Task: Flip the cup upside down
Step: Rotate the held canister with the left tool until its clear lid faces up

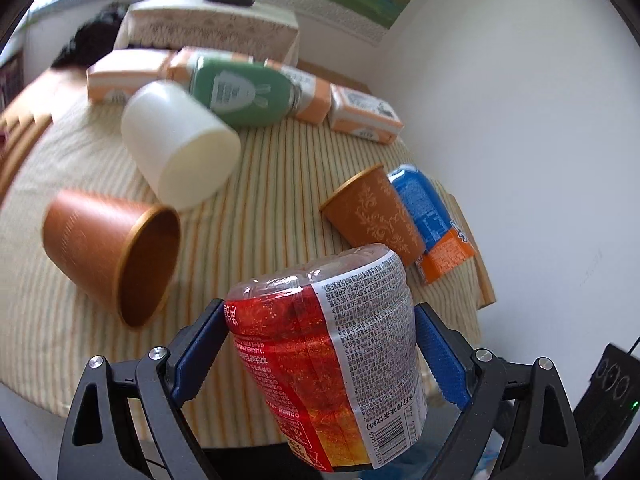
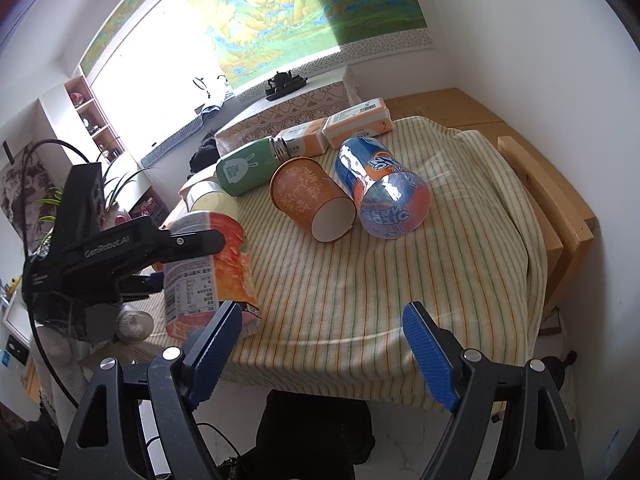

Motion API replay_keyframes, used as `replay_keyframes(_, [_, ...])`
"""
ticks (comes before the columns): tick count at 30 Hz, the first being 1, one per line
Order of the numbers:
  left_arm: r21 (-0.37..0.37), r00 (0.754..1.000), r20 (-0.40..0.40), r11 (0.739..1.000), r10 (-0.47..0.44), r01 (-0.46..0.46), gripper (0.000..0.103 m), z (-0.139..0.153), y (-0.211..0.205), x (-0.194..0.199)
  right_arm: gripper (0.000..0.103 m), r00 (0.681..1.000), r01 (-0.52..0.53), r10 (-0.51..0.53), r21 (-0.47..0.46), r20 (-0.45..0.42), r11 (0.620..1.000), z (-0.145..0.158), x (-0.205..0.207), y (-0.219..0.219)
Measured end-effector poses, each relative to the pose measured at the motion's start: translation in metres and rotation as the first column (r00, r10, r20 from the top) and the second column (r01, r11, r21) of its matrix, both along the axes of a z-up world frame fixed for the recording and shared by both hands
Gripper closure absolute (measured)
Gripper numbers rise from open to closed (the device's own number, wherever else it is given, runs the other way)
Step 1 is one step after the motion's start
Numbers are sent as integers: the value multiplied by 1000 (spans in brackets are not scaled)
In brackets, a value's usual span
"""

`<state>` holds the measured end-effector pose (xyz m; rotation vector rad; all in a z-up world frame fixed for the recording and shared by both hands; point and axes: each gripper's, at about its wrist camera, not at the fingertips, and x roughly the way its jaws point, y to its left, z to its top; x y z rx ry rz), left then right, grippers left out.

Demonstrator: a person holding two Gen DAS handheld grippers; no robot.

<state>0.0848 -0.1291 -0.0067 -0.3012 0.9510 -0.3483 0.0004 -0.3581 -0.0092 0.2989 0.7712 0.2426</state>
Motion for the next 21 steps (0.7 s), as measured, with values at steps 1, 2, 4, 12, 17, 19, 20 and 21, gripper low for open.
replay_keyframes(1, [28, 999, 33, 1000, -10, 9, 10, 3, -1, -2, 24, 1000, 0, 0, -1, 1, 1000, 0, 0, 1])
replay_keyframes(2, [54, 998, 62, 998, -24, 20, 10, 5, -3, -4, 24, 1000, 1, -1, -4, 3, 1000, 0, -1, 2])
replay_keyframes(4, [102, 992, 119, 995, -35, 23, 10, 9, -7, -8, 24, 1000, 5, -5, -14, 10, 1000, 0, -1, 4])
replay_keyframes(12, [273, 917, 397, 958, -27, -90, 10, 15, -23, -20, 24, 998, 38, -34, -100, 47, 994, 1, -5, 17])
replay_keyframes(17, [297, 881, 472, 948, -42, -115, 10, 8, -27, -27, 24, 994, 78, -65, -166, 83, 983, 3, -9, 24])
replay_keyframes(19, [296, 878, 476, 949, -47, -109, 10, 3, -25, -30, 24, 991, 100, -80, -199, 105, 975, 4, -11, 27])
replay_keyframes(20, [297, 877, 477, 949, -50, -108, 10, 0, -25, -31, 24, 990, 106, -83, -213, 114, 971, 4, -11, 29])
replay_keyframes(21, [300, 876, 479, 948, -52, -108, 10, -2, -24, -32, 24, 989, 112, -86, -224, 122, 968, 4, -12, 30])
